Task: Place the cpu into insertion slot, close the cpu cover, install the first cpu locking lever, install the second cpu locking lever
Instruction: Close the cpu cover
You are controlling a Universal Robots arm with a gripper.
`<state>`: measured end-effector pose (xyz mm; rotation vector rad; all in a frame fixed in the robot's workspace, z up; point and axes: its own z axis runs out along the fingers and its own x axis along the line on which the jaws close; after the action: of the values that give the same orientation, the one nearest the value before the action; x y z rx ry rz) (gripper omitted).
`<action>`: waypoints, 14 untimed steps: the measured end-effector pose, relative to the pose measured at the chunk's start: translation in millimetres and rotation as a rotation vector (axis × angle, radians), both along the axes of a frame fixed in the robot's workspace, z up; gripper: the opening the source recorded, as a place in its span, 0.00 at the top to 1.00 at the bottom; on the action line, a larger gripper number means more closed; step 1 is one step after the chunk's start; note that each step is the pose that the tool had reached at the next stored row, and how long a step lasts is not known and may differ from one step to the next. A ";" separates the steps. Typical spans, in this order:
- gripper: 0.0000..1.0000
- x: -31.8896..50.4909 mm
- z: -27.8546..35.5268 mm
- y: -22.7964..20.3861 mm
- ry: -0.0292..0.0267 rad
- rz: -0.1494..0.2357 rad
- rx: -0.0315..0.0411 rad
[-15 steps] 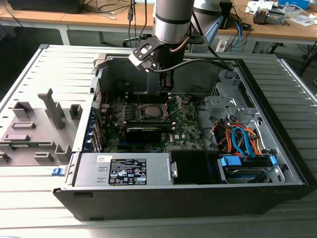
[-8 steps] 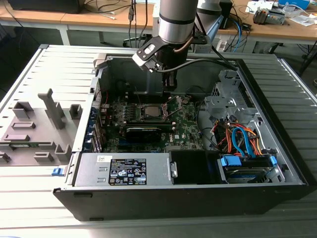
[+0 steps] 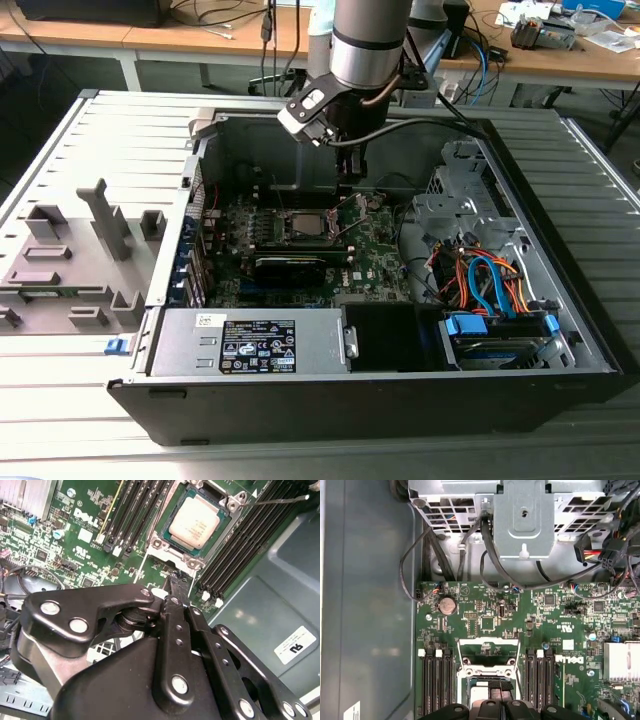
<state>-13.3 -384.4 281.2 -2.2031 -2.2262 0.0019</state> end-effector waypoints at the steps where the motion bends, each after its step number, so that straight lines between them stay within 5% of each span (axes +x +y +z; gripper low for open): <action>1: 0.89 1.8 0.0 0.0 0.0001 0.000 -0.0001; 14: 0.89 7.3 -0.4 0.0 0.0000 0.000 0.0000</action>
<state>-6.0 -384.4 280.8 -2.2031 -2.2263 0.0020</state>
